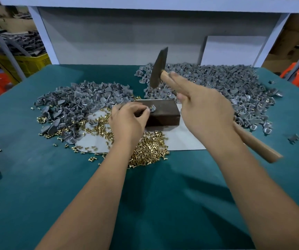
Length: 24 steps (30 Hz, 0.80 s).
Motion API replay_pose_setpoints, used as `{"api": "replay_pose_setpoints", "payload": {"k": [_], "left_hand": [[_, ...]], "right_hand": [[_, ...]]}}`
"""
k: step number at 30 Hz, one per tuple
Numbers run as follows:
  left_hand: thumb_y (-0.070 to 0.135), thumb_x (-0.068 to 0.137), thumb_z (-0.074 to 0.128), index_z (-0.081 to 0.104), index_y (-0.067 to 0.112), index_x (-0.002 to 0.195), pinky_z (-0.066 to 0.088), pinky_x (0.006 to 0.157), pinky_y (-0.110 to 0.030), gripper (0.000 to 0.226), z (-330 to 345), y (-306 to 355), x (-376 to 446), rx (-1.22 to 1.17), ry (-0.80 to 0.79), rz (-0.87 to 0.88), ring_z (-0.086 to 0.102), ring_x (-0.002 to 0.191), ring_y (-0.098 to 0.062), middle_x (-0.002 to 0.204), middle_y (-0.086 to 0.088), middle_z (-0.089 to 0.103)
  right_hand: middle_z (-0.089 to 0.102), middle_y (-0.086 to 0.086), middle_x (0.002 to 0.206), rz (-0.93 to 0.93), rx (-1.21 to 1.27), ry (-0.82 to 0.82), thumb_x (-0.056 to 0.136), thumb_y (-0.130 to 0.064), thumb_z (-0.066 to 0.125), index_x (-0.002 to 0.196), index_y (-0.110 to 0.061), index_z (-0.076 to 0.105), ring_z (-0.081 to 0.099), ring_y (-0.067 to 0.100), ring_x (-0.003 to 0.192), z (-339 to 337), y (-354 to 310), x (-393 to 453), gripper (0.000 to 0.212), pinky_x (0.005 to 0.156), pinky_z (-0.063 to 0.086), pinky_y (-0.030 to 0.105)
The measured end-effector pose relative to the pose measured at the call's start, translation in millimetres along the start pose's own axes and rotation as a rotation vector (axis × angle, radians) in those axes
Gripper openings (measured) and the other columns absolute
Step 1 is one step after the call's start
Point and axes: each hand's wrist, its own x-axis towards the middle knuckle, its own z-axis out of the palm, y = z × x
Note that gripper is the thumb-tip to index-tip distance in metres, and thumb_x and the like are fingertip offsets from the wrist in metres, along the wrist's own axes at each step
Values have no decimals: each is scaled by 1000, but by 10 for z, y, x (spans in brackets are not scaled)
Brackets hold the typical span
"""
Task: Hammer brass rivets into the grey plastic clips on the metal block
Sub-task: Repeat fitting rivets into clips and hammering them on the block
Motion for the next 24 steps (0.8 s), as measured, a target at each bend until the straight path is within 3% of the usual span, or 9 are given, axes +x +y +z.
{"api": "replay_pose_setpoints", "payload": {"k": [4,7,8,12,16,18,20,24], "left_hand": [[43,87,68,76,35,95,21,90,-34,14,4,29,3,5,2,-46,37,124,-17,113,24,66],[44,87,69,76,33,98,21,91,-34,18,11,20,4,7,-15,-40,37,123,-16,109,26,63],[45,87,69,76,33,99,22,92,-35,18,14,18,6,12,-18,-40,37,123,-16,109,27,63],[44,88,67,75,34,100,23,99,-41,19,7,29,13,48,-21,-68,35,126,-16,117,23,64],[43,86,70,76,32,98,18,94,-34,17,25,17,4,8,3,-48,37,124,-14,104,25,62],[43,87,69,76,32,99,16,91,-32,18,24,15,10,34,6,-44,36,124,-14,108,25,64],[44,87,68,75,34,100,14,88,-30,19,19,26,8,65,-1,-55,34,124,-12,114,22,65],[43,85,71,77,31,96,13,89,-30,16,46,16,-1,21,19,-50,37,123,-12,110,22,67]], "right_hand": [[69,-1,105,-51,-83,-143,98,-29,46,137,-61,28,64,28,88,40,-36,-3,53,59,34,30],[70,0,85,-39,-55,83,95,-27,54,135,-58,34,51,24,57,-29,-103,57,54,44,23,20],[69,0,83,-38,-76,108,94,-27,54,135,-58,34,48,22,56,-39,-118,56,55,44,21,19],[69,-7,107,-21,-106,-144,97,-27,48,136,-63,26,65,24,91,104,-66,-2,57,56,32,28],[70,-2,89,6,-17,62,96,-27,50,136,-61,27,65,26,70,50,-115,-19,57,51,32,28],[70,-5,93,-55,-59,23,95,-25,50,135,-63,26,65,24,76,83,-106,-11,60,50,30,27],[69,-9,105,-66,-129,-120,96,-23,49,135,-64,26,65,22,89,102,-82,12,61,48,25,26],[70,-3,86,-38,-102,27,94,-25,53,136,-60,29,64,25,67,21,-142,38,59,43,18,20]]}}
